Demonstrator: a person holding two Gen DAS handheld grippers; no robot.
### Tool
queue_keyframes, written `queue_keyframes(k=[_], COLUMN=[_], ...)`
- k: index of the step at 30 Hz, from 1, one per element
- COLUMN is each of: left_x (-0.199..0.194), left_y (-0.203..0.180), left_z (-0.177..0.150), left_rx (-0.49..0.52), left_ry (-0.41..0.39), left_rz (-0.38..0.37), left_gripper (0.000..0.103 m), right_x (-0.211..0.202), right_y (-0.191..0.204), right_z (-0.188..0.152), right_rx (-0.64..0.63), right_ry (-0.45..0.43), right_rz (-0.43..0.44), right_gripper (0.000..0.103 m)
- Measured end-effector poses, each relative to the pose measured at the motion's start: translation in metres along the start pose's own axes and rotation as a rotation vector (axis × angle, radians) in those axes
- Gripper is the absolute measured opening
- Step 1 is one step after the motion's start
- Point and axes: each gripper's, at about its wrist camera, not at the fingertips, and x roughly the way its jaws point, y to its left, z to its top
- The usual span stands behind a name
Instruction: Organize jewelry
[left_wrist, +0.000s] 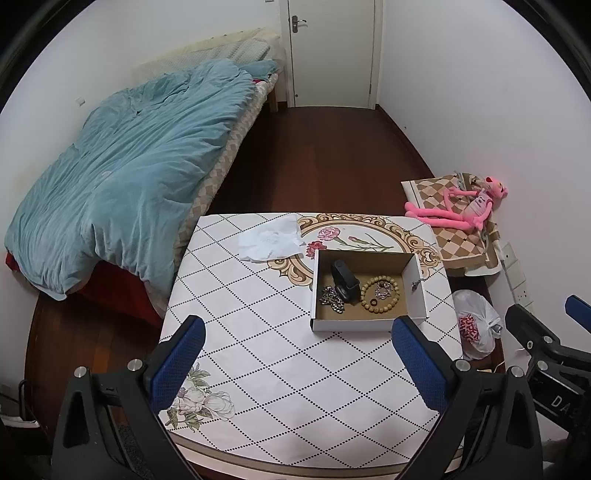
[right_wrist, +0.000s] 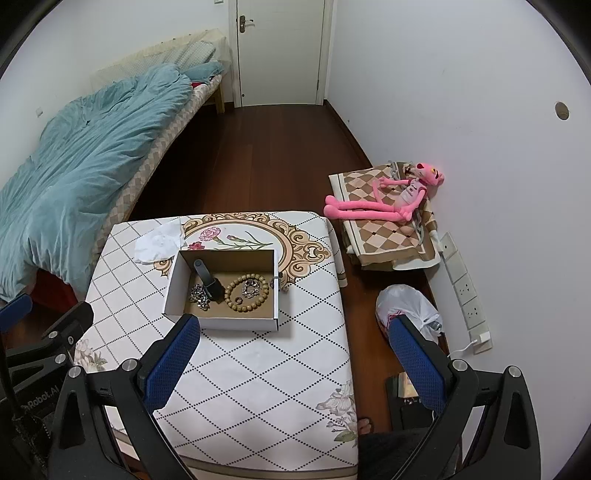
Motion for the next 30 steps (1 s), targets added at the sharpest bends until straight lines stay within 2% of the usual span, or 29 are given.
queue_keyframes(k=[30], left_x=[-0.0064], left_y=[0.0027], left_z=[-0.0044], left_rx=[0.001], left_ry=[-0.013], left_rz=[0.008], left_gripper=[0.103], right_x=[-0.0016], right_y=[0.0002], right_z=[-0.0024], right_rx=[-0.007], right_ry=[0.002], right_rz=[0.012], right_gripper=[0.103])
